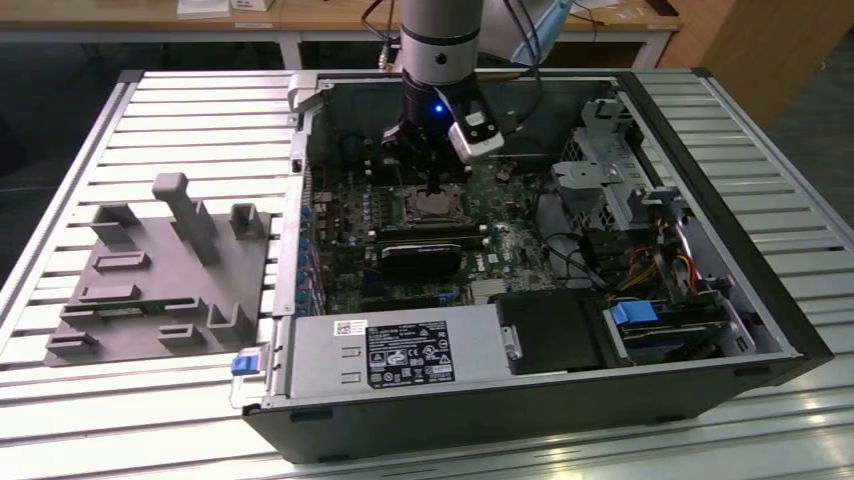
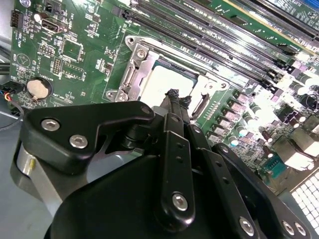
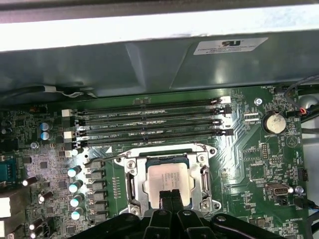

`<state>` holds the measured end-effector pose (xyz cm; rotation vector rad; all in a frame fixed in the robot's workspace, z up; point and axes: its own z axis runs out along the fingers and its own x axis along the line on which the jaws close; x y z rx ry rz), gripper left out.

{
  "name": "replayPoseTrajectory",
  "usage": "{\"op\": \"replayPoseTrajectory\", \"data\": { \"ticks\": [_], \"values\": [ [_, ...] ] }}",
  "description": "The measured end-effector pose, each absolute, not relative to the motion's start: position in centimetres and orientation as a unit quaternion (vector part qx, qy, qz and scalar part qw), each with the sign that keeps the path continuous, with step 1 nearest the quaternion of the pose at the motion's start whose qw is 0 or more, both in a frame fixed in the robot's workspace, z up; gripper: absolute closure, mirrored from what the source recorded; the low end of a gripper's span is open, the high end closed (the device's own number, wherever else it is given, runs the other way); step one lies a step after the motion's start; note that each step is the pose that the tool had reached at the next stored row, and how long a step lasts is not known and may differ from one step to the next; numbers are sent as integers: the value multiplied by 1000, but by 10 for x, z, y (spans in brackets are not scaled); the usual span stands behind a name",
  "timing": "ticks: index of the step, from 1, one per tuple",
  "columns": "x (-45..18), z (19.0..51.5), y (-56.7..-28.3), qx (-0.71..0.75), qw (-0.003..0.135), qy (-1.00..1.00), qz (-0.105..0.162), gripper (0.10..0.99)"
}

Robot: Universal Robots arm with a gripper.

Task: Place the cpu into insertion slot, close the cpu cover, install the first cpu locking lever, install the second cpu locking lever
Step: 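Install the first cpu locking lever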

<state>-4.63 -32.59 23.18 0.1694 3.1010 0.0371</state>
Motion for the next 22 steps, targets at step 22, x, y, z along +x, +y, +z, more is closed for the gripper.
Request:
{"op": "replayPoseTrajectory", "data": {
  "ticks": [22],
  "values": [
    [-64,233,-326,55,18,998,12,980]
  ]
}}
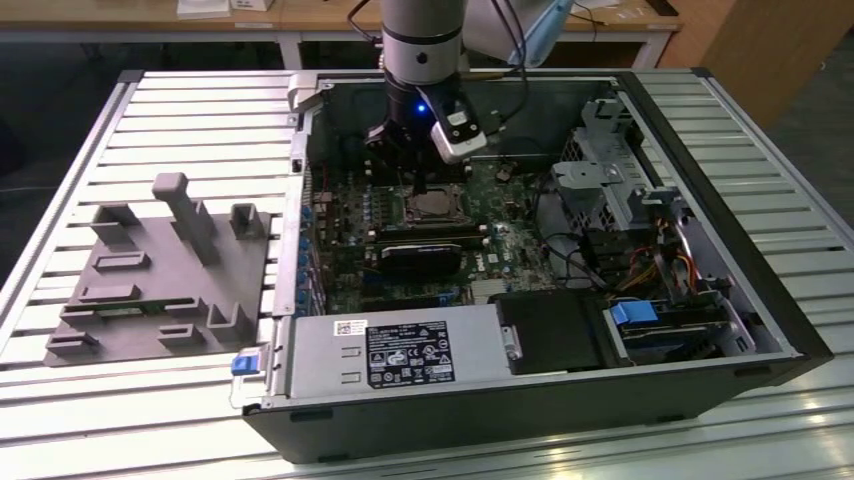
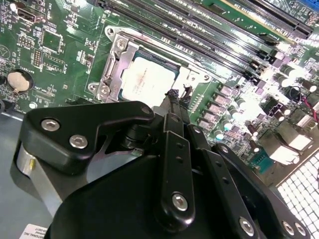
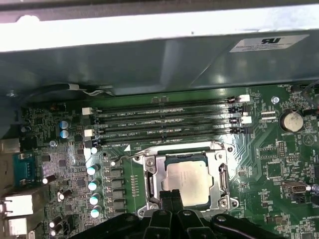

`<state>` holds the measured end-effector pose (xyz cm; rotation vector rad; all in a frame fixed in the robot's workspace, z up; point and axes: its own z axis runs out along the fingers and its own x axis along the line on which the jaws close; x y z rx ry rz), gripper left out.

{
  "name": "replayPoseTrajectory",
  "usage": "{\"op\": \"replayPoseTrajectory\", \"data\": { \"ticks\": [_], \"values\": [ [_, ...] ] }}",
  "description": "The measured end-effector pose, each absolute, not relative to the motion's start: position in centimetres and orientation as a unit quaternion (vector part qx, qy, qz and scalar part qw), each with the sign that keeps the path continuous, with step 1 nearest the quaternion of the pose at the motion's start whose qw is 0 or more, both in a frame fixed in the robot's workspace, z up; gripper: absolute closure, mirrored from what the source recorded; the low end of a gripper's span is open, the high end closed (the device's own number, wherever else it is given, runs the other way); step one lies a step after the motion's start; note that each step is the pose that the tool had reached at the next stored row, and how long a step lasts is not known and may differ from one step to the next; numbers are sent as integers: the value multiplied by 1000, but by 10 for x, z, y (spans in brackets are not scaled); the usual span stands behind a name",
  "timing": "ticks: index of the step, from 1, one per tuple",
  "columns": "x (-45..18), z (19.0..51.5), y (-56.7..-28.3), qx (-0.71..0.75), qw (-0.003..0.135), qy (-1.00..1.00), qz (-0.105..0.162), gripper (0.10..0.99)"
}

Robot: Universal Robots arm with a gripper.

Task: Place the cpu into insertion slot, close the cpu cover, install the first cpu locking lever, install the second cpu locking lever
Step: 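Install the first cpu locking lever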

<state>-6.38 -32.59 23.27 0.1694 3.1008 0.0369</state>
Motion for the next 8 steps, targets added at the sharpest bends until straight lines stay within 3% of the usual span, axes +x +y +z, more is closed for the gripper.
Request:
{"op": "replayPoseTrajectory", "data": {
  "ticks": [8],
  "values": [
    [-64,244,-326,55,18,998,12,980]
  ]
}}
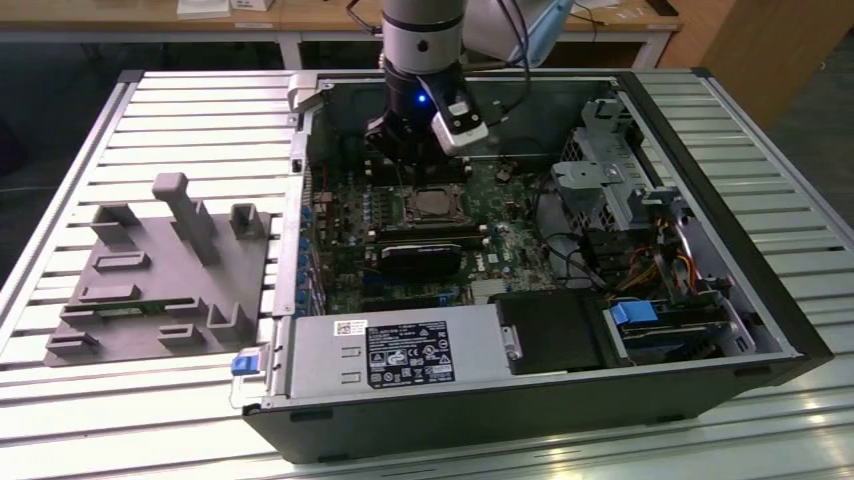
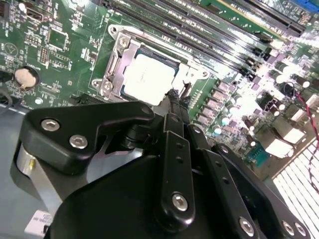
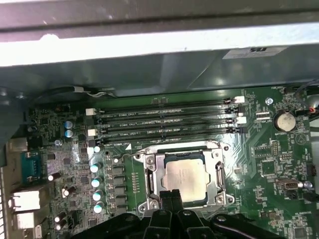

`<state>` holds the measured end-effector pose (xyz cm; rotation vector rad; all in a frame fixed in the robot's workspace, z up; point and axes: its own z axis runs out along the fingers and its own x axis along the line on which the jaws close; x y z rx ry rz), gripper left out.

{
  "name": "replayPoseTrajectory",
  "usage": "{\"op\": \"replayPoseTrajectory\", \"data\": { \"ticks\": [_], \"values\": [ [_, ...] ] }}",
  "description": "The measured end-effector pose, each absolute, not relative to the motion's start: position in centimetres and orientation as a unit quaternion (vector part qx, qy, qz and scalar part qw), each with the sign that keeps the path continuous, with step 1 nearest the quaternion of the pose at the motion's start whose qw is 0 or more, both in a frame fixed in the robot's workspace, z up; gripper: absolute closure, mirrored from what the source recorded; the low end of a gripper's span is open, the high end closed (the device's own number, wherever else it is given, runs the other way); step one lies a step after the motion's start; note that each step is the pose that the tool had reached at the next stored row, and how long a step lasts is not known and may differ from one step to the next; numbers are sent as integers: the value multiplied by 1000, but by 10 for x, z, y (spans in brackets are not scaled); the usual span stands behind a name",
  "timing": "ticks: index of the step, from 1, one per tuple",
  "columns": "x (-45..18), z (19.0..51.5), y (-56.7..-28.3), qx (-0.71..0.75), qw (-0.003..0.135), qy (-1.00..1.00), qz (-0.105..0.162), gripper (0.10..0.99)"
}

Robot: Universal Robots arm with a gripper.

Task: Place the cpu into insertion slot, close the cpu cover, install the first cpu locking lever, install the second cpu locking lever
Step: 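Install the first cpu locking lever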

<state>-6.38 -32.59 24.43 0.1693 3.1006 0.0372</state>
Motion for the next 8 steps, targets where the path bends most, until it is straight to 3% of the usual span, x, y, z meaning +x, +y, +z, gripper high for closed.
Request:
{"op": "replayPoseTrajectory", "data": {
  "ticks": [8],
  "values": [
    [-64,260,-326,55,18,998,12,980]
  ]
}}
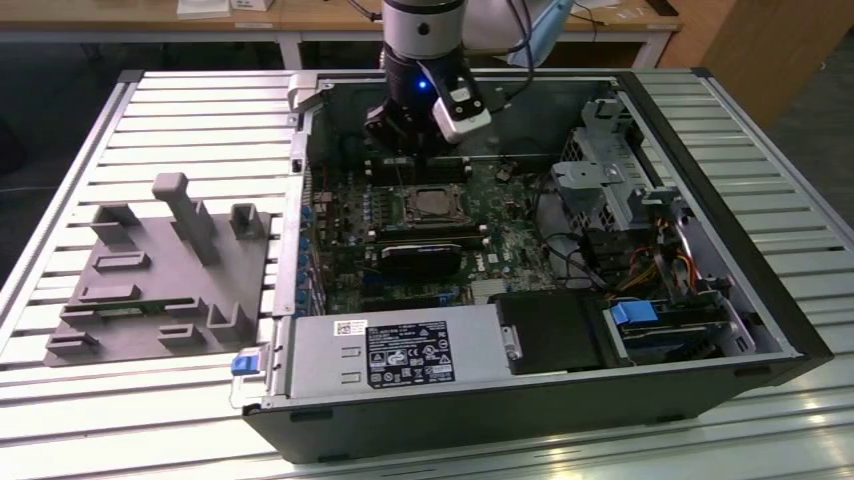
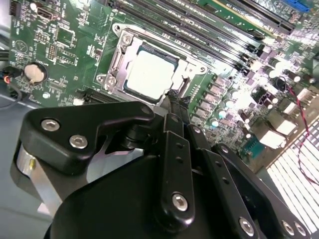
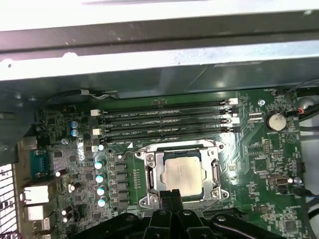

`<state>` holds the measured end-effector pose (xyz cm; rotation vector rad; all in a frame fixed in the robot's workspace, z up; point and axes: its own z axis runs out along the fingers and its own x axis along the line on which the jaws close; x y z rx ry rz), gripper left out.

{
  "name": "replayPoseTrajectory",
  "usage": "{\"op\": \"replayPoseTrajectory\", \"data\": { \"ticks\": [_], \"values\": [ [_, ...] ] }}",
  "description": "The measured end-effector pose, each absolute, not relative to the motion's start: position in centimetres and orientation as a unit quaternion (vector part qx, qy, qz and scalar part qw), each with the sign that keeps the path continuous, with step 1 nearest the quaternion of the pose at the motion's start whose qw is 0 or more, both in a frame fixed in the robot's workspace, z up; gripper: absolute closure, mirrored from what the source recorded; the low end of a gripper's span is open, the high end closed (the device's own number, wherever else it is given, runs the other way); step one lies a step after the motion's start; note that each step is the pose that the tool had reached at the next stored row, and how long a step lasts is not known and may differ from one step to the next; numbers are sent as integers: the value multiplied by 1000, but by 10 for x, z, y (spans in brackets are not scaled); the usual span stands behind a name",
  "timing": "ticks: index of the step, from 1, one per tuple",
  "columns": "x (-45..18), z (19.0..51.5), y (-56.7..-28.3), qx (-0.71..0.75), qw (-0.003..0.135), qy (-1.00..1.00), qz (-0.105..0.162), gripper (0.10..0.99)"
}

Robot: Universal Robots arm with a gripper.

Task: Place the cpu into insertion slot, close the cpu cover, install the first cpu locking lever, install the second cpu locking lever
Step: 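Install the first cpu locking lever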

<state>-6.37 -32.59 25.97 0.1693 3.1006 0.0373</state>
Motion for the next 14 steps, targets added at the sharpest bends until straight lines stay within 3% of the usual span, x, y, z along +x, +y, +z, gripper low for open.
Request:
{"op": "replayPoseTrajectory", "data": {
  "ticks": [14],
  "values": [
    [-65,278,-326,55,18,998,12,980]
  ]
}}
